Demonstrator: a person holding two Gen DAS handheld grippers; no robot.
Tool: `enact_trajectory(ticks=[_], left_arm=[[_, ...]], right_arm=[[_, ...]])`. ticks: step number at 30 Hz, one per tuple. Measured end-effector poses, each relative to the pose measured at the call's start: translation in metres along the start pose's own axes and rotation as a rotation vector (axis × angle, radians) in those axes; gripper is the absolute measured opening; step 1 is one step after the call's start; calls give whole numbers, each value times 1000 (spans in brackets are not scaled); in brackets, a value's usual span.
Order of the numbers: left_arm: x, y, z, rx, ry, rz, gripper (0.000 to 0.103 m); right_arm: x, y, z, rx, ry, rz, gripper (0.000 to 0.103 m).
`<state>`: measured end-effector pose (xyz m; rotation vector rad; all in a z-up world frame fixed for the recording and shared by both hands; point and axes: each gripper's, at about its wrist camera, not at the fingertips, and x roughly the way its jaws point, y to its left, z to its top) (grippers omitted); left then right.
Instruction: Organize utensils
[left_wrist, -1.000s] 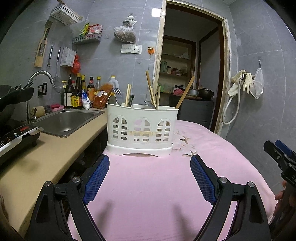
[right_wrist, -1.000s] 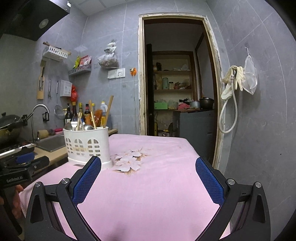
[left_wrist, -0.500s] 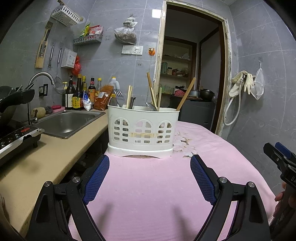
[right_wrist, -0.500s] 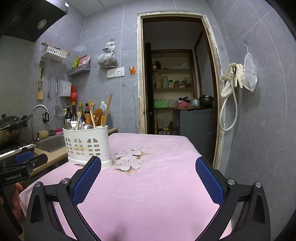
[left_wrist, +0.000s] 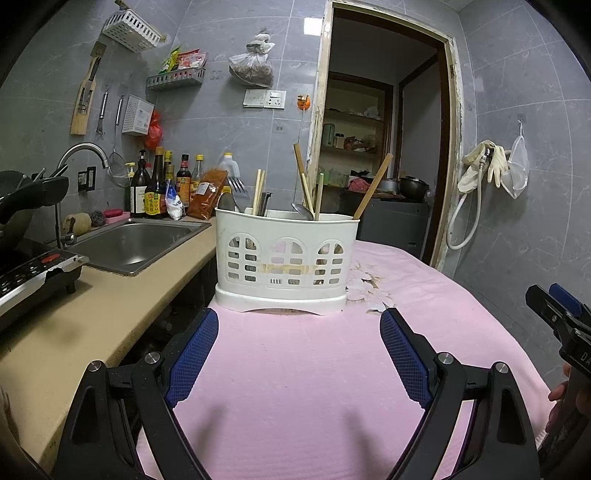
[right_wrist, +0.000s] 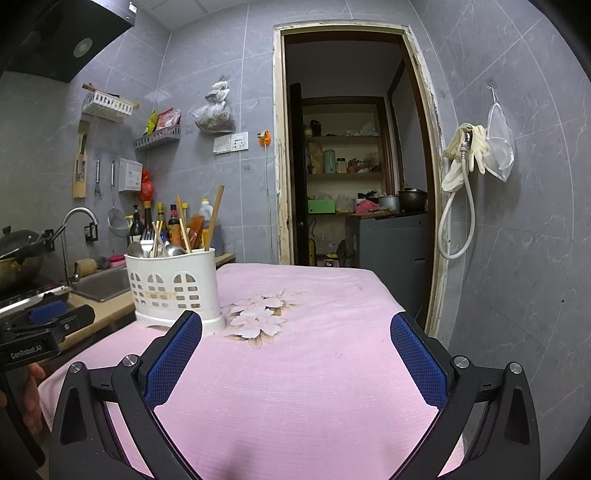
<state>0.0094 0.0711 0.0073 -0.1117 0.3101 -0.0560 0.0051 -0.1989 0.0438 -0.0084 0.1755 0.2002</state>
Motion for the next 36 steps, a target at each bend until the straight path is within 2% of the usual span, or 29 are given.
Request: enact_trajectory(ticks=[36], left_arm=[[4,2,-2,3,7,7,86]], right_arm=[[1,1,-3,5,7,-1,103]])
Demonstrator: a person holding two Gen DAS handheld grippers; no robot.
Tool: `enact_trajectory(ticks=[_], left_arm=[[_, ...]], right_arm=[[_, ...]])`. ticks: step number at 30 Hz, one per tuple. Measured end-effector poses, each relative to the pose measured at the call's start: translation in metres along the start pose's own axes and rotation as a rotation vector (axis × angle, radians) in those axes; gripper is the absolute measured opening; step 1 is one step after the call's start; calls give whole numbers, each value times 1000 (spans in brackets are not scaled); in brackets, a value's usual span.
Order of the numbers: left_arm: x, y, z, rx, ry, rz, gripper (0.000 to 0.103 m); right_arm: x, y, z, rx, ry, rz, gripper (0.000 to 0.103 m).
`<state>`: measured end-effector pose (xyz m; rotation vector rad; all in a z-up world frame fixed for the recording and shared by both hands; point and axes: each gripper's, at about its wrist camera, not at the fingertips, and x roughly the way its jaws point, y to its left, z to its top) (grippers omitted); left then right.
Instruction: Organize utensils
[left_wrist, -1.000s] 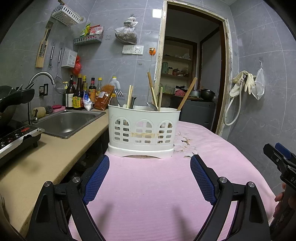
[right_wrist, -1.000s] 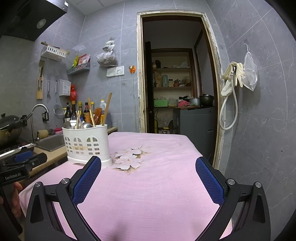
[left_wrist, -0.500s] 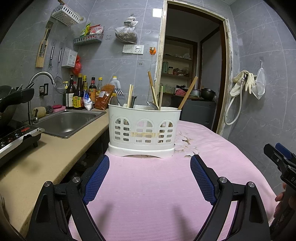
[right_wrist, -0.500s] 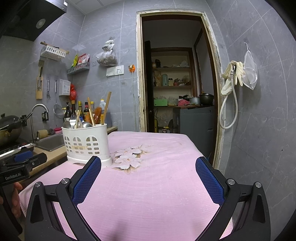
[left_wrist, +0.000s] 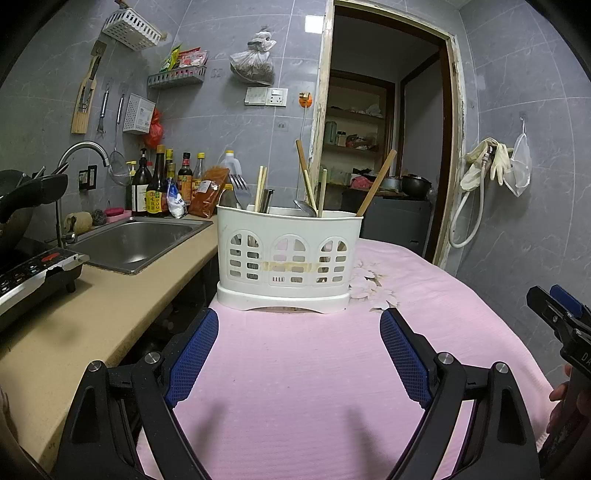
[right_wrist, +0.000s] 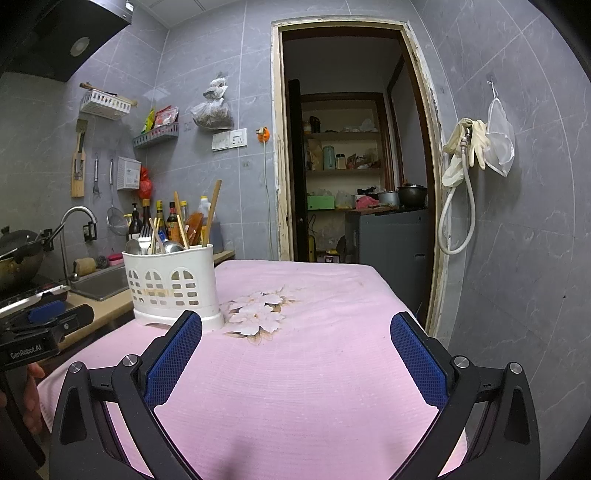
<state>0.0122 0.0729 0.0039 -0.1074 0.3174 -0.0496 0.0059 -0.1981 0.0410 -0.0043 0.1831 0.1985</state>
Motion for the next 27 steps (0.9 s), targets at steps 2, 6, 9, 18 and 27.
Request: enact_trajectory(ticks=[2,6,9,18,27], left_arm=[[0,0,0,0,0,0,86],[1,0,0,1,3,0,86],[2,0,-1,1,4,-1,86],[2,0,-1,3,5,0,86],[3,1,-1,2,5,-1,86]], right_arm=[[0,0,-1,1,1,0,103],[0,0,-4,2,3,-2,103],[0,-1,-5,3,5,-2,103],[1,-1,-3,3,5,-2,103],[1,-1,-4,4,6,-1,103]])
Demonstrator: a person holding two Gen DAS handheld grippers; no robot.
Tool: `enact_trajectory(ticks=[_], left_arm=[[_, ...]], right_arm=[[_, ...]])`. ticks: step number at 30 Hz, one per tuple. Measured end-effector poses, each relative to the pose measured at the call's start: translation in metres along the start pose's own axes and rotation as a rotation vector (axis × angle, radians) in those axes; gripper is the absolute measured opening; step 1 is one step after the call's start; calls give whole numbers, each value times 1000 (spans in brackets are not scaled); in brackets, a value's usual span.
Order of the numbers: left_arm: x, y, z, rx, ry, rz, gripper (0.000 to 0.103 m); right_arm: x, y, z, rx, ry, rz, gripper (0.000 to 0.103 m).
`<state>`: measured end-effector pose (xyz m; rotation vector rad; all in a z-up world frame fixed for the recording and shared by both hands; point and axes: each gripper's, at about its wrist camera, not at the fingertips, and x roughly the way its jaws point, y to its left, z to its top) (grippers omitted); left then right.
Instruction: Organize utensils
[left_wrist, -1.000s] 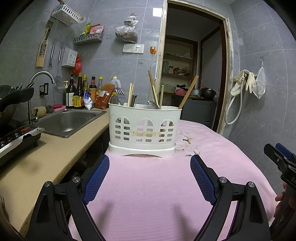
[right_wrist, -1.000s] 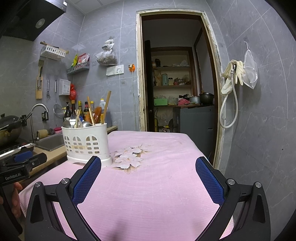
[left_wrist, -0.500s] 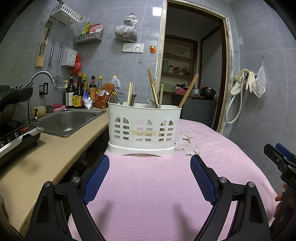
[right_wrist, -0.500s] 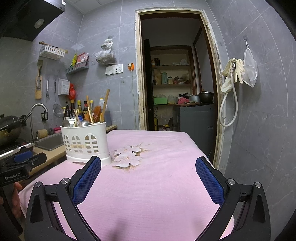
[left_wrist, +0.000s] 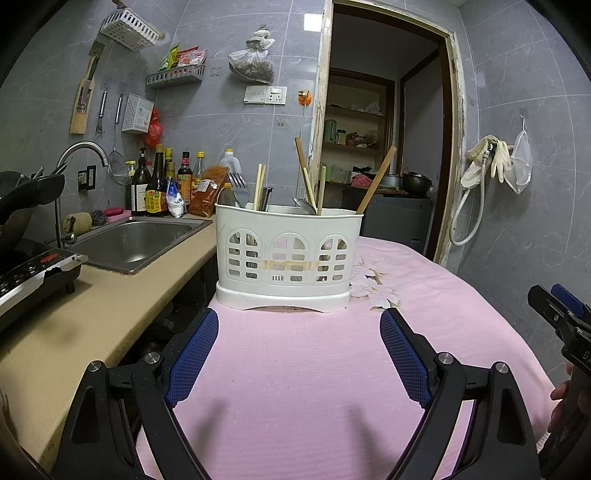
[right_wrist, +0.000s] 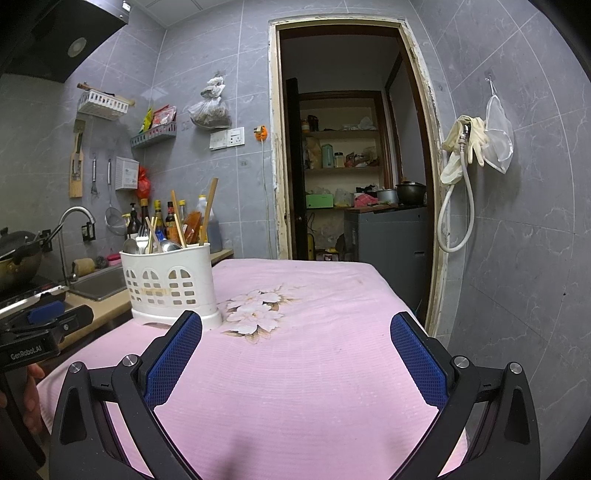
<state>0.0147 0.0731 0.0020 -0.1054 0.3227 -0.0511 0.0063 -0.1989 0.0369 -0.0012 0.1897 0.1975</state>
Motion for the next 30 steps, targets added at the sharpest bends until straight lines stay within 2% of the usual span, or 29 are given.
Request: enact_trajectory(ticks=[9,30], left_arm=[[3,2,-2,-5,4,-9,86],[12,-3,-6,44,1,48,86]], right_arm=[[1,0,0,4,3,-2,103],[4,3,-4,5,16,-2,103]])
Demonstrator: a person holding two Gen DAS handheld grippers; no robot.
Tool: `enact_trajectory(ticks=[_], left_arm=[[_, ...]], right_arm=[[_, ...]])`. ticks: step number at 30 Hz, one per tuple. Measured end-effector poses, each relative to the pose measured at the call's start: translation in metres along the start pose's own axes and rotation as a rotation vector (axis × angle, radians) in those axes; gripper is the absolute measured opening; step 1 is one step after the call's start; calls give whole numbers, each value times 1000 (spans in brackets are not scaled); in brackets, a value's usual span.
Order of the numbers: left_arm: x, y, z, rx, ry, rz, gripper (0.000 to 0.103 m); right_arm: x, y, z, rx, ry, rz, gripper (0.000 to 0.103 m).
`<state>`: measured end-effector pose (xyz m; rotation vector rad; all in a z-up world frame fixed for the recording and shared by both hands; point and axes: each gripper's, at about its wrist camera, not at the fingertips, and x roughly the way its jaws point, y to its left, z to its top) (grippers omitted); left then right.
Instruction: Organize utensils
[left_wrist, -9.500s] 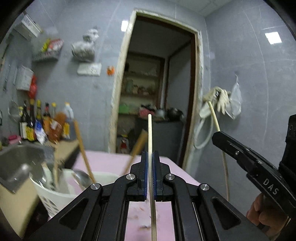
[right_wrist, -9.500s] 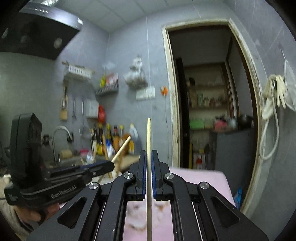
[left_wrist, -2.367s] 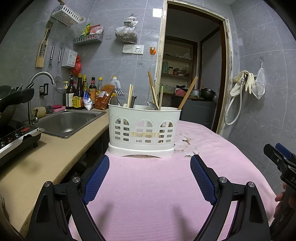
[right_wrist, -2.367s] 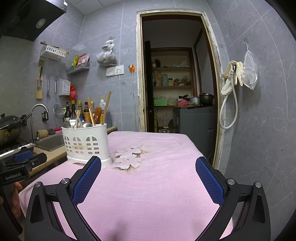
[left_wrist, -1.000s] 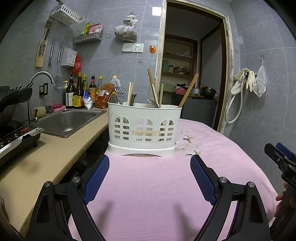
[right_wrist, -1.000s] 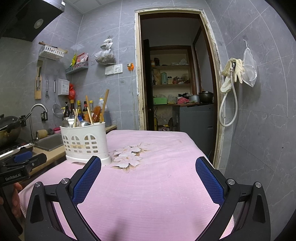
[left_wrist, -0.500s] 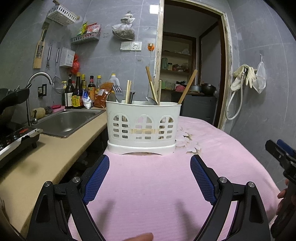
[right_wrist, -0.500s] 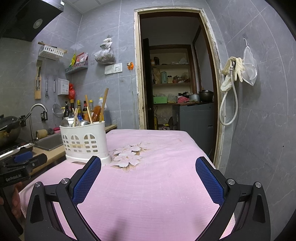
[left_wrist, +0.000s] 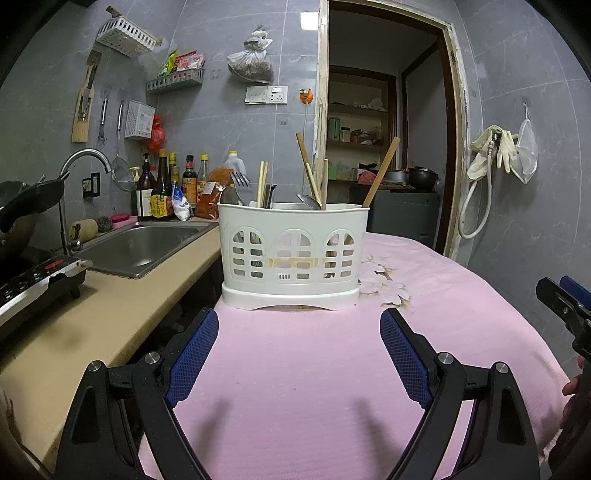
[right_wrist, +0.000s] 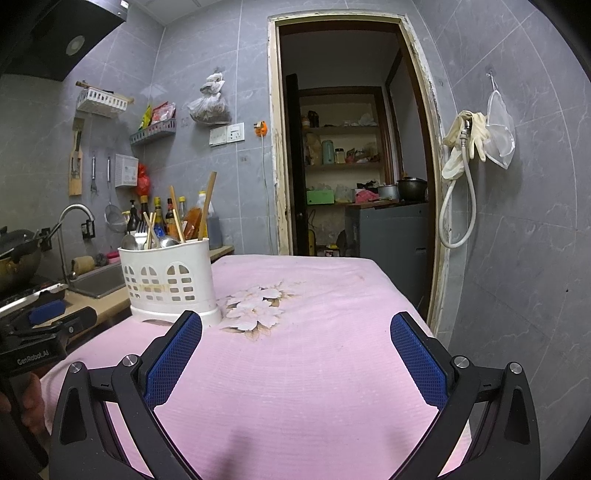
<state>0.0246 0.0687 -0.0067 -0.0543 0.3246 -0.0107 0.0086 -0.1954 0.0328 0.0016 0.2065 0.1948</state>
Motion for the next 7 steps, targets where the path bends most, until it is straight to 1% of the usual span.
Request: enact_trajectory(ticks=[7], left_arm=[[2,1,-1,3,2,2,86]], right_arm=[[3,3,-1,2,8,0,103]])
